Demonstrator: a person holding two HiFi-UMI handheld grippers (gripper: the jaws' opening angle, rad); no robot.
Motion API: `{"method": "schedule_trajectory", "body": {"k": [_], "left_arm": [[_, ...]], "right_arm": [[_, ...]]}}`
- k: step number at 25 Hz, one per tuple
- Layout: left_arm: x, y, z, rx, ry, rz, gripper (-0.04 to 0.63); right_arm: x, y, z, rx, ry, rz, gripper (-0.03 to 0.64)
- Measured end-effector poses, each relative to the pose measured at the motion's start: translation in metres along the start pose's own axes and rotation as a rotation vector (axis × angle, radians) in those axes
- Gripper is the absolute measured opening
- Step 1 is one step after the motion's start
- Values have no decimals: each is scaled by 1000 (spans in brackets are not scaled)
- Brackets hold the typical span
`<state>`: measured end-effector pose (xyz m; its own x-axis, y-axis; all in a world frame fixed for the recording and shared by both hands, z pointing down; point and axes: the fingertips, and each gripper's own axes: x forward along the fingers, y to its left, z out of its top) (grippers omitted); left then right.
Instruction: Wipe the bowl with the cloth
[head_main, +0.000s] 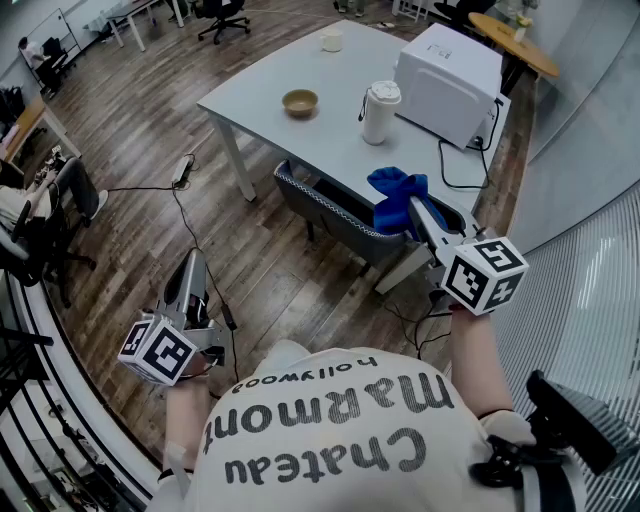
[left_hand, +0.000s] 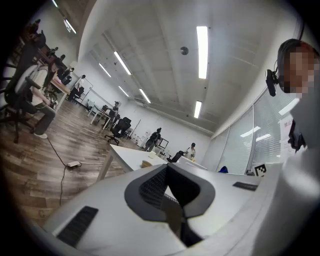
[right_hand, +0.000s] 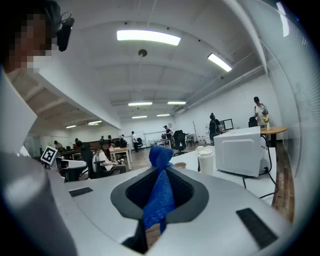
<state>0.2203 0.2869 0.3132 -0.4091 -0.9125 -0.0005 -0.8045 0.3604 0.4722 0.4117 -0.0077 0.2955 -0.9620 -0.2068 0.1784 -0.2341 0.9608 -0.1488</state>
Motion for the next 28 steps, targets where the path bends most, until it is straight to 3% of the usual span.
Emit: {"method": "schedule_trajectory", "body": {"k": [8,17,28], "left_arm": [[21,12,6,0,12,-17,-5],[84,76,34,-20,64,-91,-2],[173,159,120,113,116,-197,-2]], "right_arm": [[31,-4,0,1,11,-3,44],[114,8,4,28,38,-57,44],[218,28,47,76,-6,-181,44]]}}
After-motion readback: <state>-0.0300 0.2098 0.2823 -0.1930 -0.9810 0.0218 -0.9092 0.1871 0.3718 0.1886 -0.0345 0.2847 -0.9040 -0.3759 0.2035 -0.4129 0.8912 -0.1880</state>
